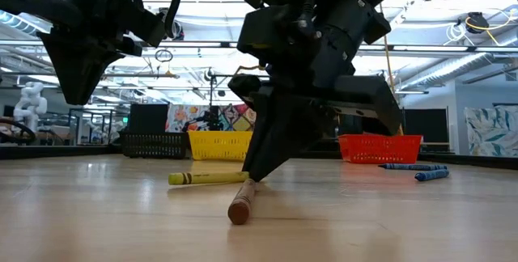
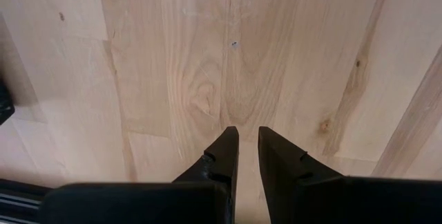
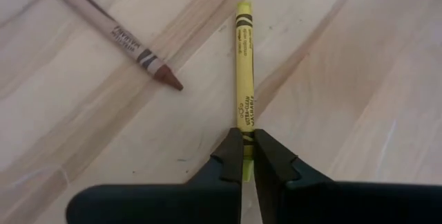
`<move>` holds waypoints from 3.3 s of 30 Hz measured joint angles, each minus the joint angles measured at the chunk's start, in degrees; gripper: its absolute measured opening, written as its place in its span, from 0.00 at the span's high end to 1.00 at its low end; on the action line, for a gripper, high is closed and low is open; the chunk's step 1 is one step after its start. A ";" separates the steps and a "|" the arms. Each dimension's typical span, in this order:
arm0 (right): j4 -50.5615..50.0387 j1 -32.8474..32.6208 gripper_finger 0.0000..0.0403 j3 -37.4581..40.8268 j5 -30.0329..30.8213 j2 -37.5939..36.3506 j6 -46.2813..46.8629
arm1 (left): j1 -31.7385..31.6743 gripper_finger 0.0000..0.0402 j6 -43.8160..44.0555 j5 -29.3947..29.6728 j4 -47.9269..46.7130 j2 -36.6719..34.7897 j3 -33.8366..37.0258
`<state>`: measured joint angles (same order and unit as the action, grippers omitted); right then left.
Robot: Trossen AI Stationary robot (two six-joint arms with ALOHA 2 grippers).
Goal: Sort crayons
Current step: Put the green crayon into the red bin, then put the blue crayon into the black bin
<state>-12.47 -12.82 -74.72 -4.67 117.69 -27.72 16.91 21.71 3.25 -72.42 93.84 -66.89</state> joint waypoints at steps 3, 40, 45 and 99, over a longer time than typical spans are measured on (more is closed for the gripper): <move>0.02 -0.01 1.00 0.06 0.00 -0.05 2.33 | 0.00 0.88 -0.02 0.02 0.02 0.00 0.00; -17.63 2.50 1.00 0.13 6.45 -10.79 19.71 | -0.02 0.88 0.28 0.44 -0.09 0.00 0.00; -20.65 3.88 1.00 0.13 7.65 -11.52 23.63 | 0.00 0.88 0.18 0.44 -0.09 0.00 0.00; -49.78 39.01 1.00 6.86 25.42 -30.16 31.15 | 0.00 0.88 -2.60 6.27 -0.02 0.00 0.00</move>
<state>-62.25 26.19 -67.85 20.75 87.53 3.42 16.91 19.11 9.52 -72.44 93.84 -66.89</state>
